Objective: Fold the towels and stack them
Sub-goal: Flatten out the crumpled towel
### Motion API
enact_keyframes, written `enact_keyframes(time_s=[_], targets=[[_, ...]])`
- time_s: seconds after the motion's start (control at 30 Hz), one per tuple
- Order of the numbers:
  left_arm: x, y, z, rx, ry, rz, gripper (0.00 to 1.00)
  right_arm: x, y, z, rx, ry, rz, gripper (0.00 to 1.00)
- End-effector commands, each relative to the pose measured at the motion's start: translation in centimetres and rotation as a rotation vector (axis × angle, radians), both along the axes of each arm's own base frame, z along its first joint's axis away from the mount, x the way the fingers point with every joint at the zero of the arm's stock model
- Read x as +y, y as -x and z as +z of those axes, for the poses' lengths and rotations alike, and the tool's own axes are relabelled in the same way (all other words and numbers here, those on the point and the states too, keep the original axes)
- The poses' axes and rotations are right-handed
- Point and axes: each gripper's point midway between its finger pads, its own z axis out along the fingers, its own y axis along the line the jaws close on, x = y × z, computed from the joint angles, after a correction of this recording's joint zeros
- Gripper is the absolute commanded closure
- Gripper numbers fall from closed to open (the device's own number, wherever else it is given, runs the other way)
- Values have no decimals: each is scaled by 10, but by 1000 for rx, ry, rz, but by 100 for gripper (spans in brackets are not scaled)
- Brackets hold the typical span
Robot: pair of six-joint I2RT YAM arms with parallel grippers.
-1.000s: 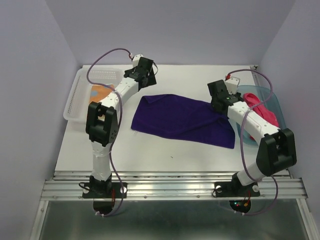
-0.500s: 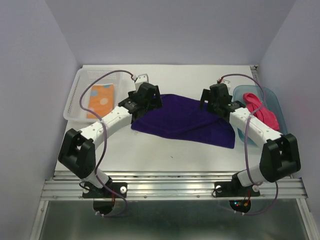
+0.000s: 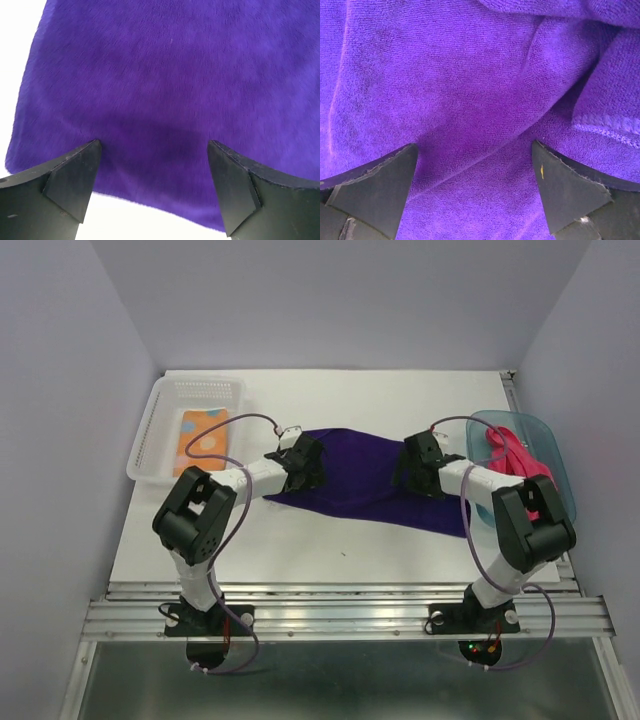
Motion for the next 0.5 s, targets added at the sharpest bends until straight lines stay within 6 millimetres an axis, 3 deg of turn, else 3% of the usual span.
enact_keyframes(time_s=[0.0,0.1,0.17,0.2,0.27,0.3,0.37,0.4,0.43,0.47], targets=[[-3,-32,13,-54,-15,54,1,10,35,-27,87,-98,-31,0],[-11,-49,16,-68,-17,48,1,32,57,-27,105,-140,26,0],[-20,-61,18,-82,-10,37,1,46,86,-32,160,-132,87,0],[-23,-64,18,-80,-12,31,1,67,106,-32,174,-120,168,0],[-32,-72,19,-83,6,18,1,89,138,-35,200,-148,232,0],[-40,-71,18,-68,34,-9,1,113,169,-39,239,-196,304,0],[-49,-68,19,-65,62,-45,1,140,199,-37,259,-257,399,1],[-53,-65,20,-71,67,-62,1,166,223,-31,274,-308,501,1],[-49,-57,14,-60,58,-63,1,174,231,-28,267,-300,545,1],[-49,-55,23,-78,75,-62,1,187,236,-20,226,-245,612,1]])
